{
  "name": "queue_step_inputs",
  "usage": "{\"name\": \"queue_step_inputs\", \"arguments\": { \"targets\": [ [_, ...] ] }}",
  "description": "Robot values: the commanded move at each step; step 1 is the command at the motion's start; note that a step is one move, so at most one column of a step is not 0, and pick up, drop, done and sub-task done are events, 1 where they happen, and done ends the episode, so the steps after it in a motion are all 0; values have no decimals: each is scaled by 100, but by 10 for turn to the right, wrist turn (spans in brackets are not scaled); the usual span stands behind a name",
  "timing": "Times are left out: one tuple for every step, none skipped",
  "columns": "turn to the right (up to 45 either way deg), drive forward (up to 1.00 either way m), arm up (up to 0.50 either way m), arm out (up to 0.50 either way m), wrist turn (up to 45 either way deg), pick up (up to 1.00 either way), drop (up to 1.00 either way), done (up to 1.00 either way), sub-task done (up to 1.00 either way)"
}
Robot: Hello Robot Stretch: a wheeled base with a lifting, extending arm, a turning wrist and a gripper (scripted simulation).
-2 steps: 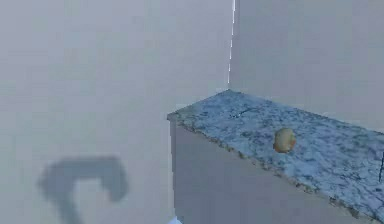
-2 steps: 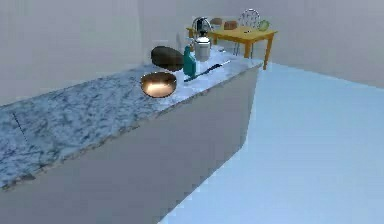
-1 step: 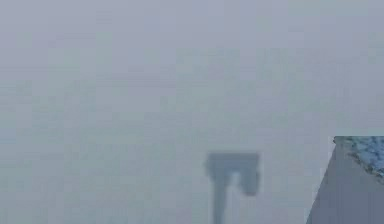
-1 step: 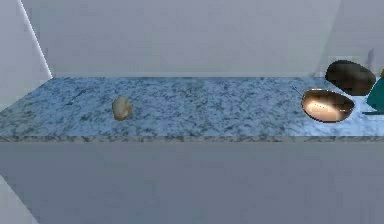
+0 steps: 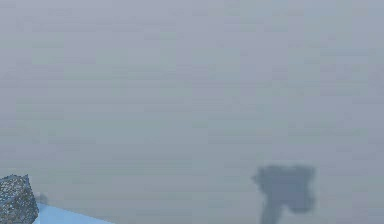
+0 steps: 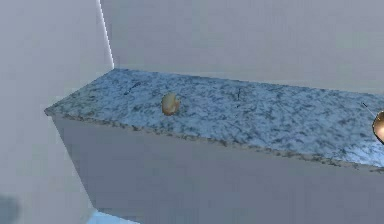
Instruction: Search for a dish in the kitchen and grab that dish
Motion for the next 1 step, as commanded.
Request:
{"name": "queue_step_inputs", "arguments": {
  "targets": [
    [0,0,50,0,0,0,0,0,0]
  ]
}}
